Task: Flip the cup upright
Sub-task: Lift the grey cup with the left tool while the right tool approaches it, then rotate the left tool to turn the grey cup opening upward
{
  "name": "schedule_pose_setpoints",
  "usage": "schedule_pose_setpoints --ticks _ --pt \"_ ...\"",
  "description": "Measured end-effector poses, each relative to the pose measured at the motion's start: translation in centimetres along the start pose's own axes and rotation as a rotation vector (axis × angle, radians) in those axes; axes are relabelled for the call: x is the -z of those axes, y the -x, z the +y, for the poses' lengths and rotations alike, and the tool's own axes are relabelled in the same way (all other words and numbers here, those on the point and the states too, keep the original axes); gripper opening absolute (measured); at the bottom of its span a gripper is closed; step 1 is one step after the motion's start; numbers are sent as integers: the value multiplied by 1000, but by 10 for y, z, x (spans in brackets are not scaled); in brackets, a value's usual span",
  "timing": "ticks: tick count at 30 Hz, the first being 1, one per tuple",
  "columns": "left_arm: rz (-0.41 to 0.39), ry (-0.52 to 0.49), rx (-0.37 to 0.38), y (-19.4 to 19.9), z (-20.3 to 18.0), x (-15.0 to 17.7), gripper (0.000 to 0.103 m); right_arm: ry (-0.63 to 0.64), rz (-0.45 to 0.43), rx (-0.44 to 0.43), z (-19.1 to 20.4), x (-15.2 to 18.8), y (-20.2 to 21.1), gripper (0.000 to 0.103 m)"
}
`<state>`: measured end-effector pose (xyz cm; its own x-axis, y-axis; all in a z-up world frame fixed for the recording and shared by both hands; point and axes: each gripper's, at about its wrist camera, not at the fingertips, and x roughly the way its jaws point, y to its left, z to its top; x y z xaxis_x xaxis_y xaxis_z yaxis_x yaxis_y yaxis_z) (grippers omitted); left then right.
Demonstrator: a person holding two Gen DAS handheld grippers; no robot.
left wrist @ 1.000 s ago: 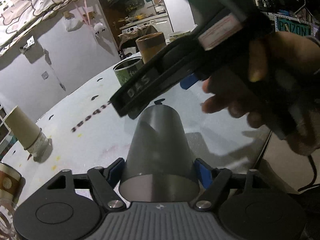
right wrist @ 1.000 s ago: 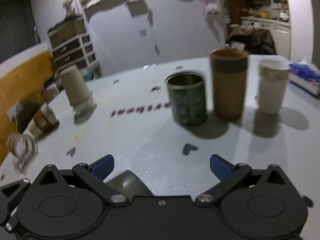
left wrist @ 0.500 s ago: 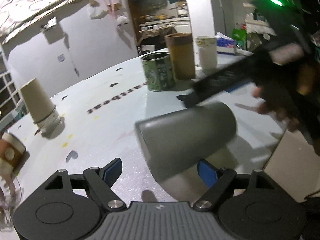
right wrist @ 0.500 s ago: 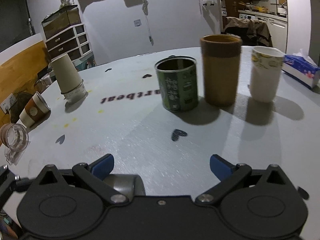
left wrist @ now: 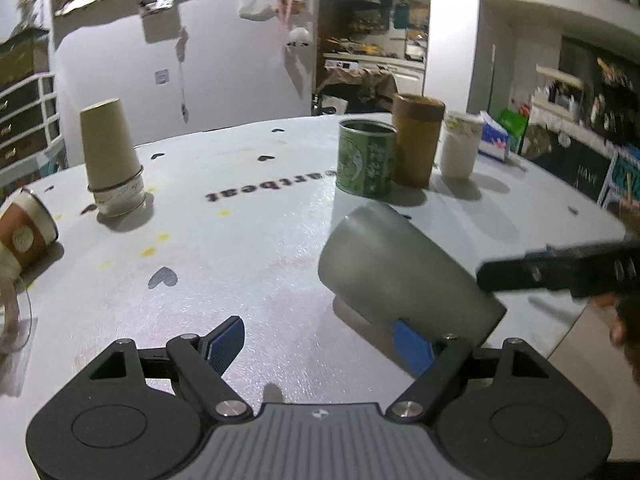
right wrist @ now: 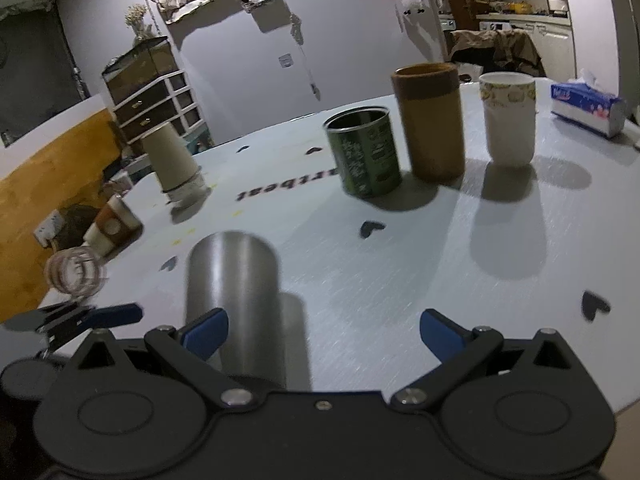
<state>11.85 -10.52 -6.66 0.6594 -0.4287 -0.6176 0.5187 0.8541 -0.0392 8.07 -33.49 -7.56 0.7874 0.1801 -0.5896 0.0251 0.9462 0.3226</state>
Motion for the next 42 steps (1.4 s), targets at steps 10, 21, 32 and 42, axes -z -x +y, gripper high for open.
schedule_pose_setpoints --ticks 10,21,32,42 --pt "-17 322 128 8 31 -11 77 43 -91 -130 23 21 20 68" --pt "73 709 271 -37 31 -22 69 53 -80 -146 29 33 13 52" --pt "123 783 239 -70 24 -35 71 50 -92 -144 26 35 14 52" --pt "197 717 244 -80 25 -44 74 85 -96 -146 30 38 17 52"
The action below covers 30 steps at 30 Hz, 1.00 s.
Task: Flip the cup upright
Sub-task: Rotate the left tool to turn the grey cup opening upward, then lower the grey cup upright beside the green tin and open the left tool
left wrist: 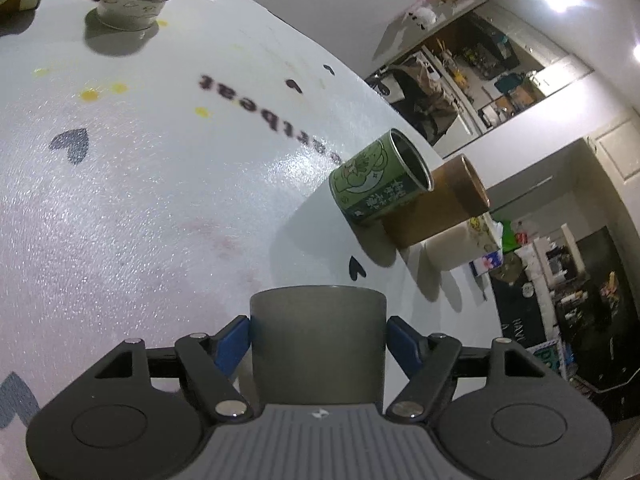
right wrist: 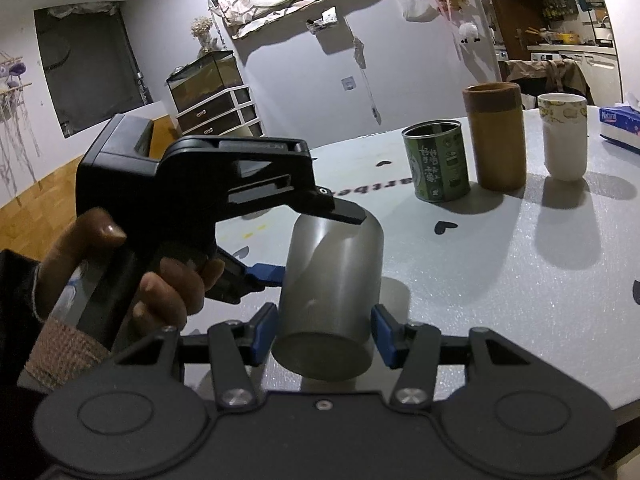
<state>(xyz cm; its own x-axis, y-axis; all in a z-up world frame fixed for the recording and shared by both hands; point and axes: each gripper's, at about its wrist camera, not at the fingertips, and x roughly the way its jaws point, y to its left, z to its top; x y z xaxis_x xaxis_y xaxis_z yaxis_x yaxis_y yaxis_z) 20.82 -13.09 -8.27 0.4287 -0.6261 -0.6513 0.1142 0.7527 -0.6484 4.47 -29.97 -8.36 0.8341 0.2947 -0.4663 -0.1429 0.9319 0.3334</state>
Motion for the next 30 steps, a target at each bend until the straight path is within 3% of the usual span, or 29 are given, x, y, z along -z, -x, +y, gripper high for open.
schedule_pose_setpoints --ticks 5,10,17,23,30 --pt "41 -18 -29 -10 -4 -3 74 27 -2 2 4 1 0 52" --pt "13 -85 -23 -4 -12 1 74 32 -3 -1 3 1 2 52" --pt "-170 -348 -73 20 -51 -4 74 17 -54 39 -5 -4 15 55" --pt "-354 -531 -198 11 -83 -23 74 1 -121 113 -23 -11 34 58" --pt "-473 -595 -306 -26 -105 -59 74 4 -161 165 -39 -10 53 61"
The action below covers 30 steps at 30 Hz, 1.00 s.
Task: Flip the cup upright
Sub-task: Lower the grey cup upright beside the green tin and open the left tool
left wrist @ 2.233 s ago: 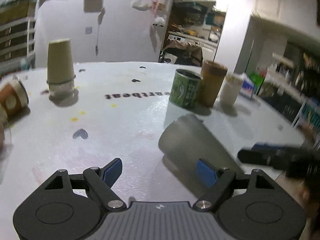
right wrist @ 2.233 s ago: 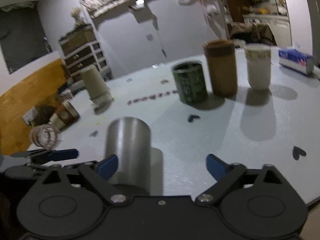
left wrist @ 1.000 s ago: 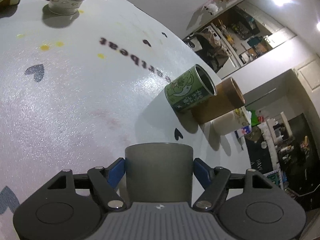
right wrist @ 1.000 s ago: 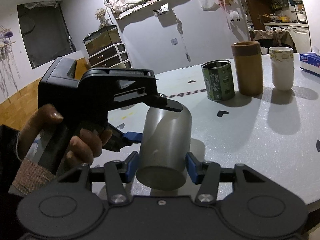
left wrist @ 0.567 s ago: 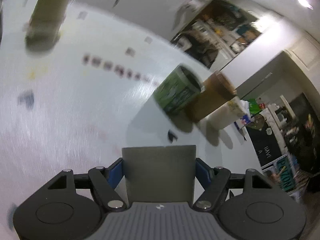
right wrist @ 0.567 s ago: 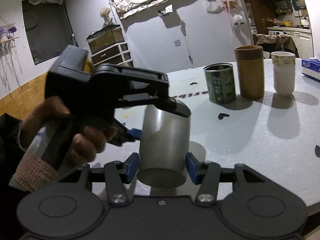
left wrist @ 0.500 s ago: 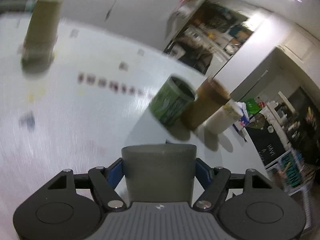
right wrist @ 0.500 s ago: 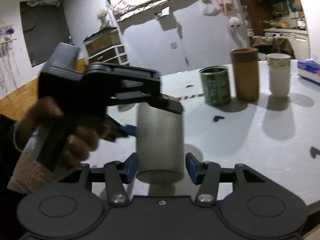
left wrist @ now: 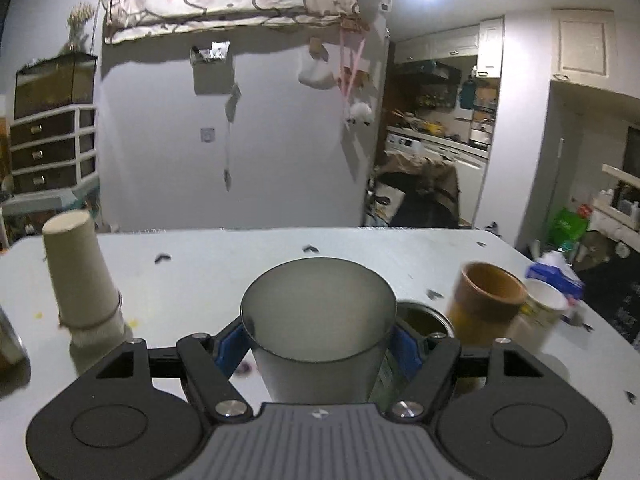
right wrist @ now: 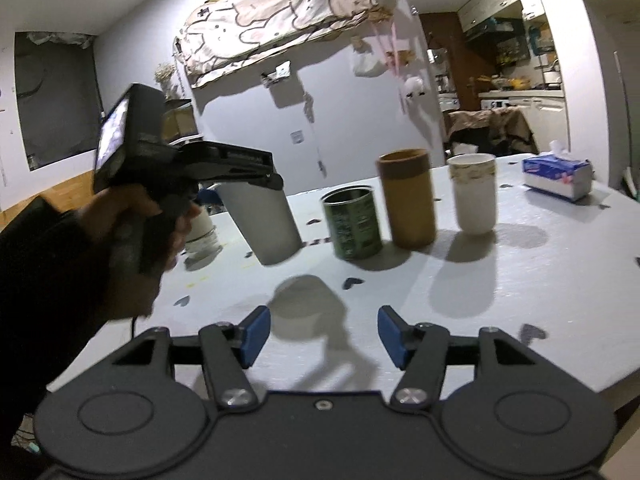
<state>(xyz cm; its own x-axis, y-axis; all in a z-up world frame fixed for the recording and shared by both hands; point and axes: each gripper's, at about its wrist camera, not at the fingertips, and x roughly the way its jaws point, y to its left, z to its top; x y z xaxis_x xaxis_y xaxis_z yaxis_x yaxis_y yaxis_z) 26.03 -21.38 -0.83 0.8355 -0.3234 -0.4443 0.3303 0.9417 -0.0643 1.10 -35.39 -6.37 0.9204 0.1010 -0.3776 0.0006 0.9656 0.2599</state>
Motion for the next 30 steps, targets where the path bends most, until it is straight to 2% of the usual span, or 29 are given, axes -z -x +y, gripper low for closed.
schedule_pose_setpoints --ticks 5,9,19,22,25,27,30 --pt "2 -68 -69 -33 -10 -3 74 -11 -4 40 -16 3 4 62" --pt "27 -61 -88 -50 -10 3 74 -16 0 58 -26 6 4 62" --pt "34 -3 -82 -56 -4 10 75 -33 12 69 -35 10 4 62" --pt "66 15 -55 -57 0 11 81 -31 15 68 -34 11 4 62" --pt "62 15 -56 -54 1 13 85 -27 15 66 -32 10 3 62" --pt "58 23 -40 -49 3 13 92 -24 14 65 -30 8 4 62" --pt "50 30 -7 -34 6 13 92 -17 4 61 -29 5 4 62"
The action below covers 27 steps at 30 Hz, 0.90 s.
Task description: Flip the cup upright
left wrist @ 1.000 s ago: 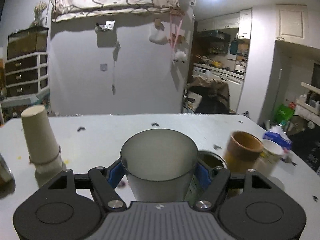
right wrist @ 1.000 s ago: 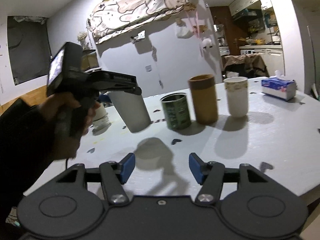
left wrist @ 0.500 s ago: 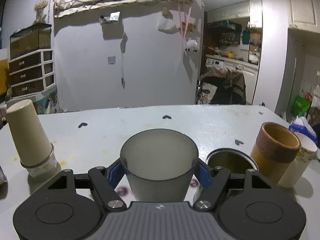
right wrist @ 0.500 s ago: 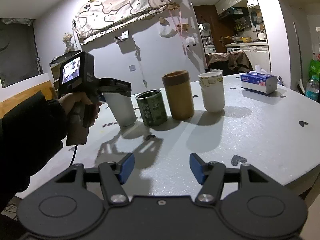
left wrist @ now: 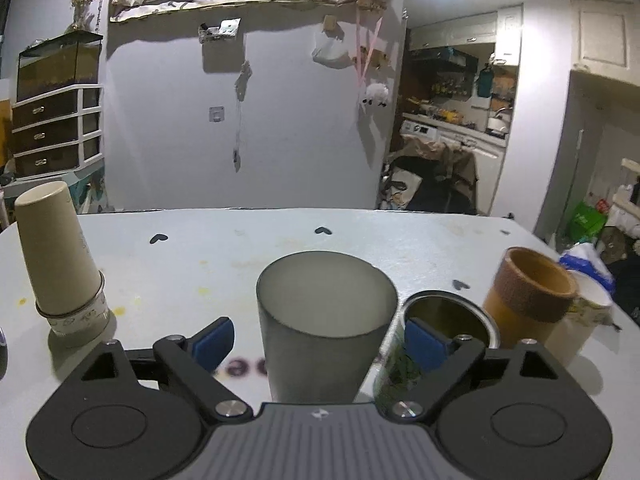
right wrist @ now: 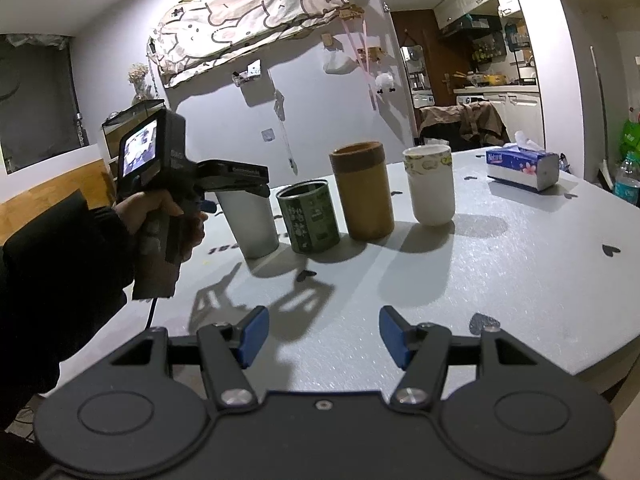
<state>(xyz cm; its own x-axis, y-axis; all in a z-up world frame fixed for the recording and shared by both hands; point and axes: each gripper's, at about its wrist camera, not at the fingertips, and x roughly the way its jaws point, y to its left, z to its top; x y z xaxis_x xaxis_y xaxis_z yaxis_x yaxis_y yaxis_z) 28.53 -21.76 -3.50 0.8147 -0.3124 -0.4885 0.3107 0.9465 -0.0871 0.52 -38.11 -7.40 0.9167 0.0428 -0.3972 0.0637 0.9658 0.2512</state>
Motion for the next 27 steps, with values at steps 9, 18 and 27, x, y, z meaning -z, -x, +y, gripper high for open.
schedule_pose_setpoints --ticks 9,18,27 --pt "-58 -30 80 79 16 8 94 45 -77 -18 19 -17 9 63" --pt "-109 -41 78 160 35 22 99 105 -142 -17 45 -33 19 66" --pt "-207 -104 50 223 40 51 103 163 -180 15 63 -36 32 83"
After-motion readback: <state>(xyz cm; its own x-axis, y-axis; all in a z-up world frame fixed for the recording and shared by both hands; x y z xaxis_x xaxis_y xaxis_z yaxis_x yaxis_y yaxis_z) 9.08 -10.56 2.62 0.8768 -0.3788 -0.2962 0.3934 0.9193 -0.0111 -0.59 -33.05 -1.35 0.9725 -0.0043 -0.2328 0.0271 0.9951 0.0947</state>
